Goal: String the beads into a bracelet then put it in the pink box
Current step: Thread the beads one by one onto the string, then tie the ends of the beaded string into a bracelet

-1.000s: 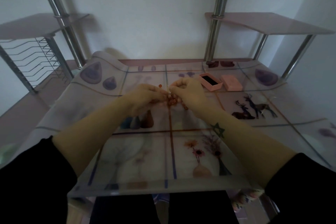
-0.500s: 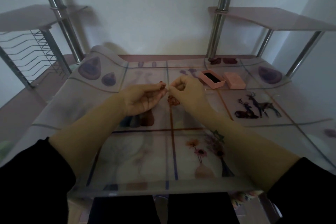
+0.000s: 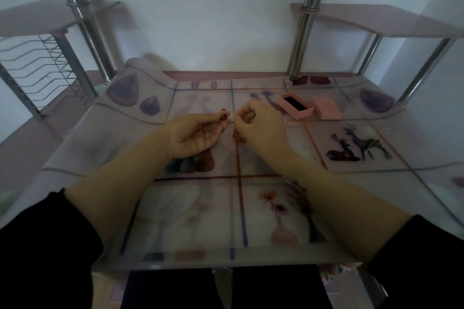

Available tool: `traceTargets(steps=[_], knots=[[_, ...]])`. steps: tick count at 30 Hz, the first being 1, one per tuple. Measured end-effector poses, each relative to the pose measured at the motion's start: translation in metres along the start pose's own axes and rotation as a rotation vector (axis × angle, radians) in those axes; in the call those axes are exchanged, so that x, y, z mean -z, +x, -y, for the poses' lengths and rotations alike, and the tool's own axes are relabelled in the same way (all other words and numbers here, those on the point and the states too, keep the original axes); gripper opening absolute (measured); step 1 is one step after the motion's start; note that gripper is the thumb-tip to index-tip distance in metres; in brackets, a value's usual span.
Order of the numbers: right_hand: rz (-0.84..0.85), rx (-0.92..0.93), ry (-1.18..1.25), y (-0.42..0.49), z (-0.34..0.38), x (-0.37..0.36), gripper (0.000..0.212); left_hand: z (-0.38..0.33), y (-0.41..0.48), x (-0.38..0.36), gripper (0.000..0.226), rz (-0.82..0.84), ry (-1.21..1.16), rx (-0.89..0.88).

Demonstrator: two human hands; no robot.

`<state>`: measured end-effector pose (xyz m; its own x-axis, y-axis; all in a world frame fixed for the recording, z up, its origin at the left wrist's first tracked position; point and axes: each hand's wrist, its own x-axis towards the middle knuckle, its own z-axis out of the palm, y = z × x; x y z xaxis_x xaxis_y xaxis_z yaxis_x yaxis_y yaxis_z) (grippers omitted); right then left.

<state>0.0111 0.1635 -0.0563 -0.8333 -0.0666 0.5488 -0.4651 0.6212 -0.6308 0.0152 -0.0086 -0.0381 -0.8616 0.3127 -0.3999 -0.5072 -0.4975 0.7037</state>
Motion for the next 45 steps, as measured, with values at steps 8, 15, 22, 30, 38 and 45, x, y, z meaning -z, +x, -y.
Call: traceTargets(steps=[8, 15, 22, 30, 38, 45], knots=[[0.017, -0.009, -0.038, -0.001, 0.001, 0.001, 0.013, -0.001, -0.001, -0.002, 0.036, 0.004, 0.02, -0.005], [0.051, 0.005, -0.052, -0.001, 0.002, 0.002, 0.014, 0.001, -0.002, -0.002, 0.03, -0.001, 0.026, -0.011], [0.083, 0.004, -0.094, 0.001, 0.004, -0.001, 0.011, 0.002, -0.003, -0.003, 0.025, 0.008, 0.036, -0.038], [0.098, -0.012, -0.047, 0.002, 0.004, 0.002, 0.002, 0.001, -0.009, -0.007, 0.012, -0.018, 0.074, -0.049], [0.131, -0.039, 0.018, 0.002, 0.005, 0.007, 0.013, -0.002, -0.014, -0.017, 0.007, -0.148, 0.284, -0.142], [0.177, -0.123, -0.016, 0.012, -0.01, 0.018, 0.021, -0.014, -0.018, -0.022, 0.006, -0.274, 0.388, -0.413]])
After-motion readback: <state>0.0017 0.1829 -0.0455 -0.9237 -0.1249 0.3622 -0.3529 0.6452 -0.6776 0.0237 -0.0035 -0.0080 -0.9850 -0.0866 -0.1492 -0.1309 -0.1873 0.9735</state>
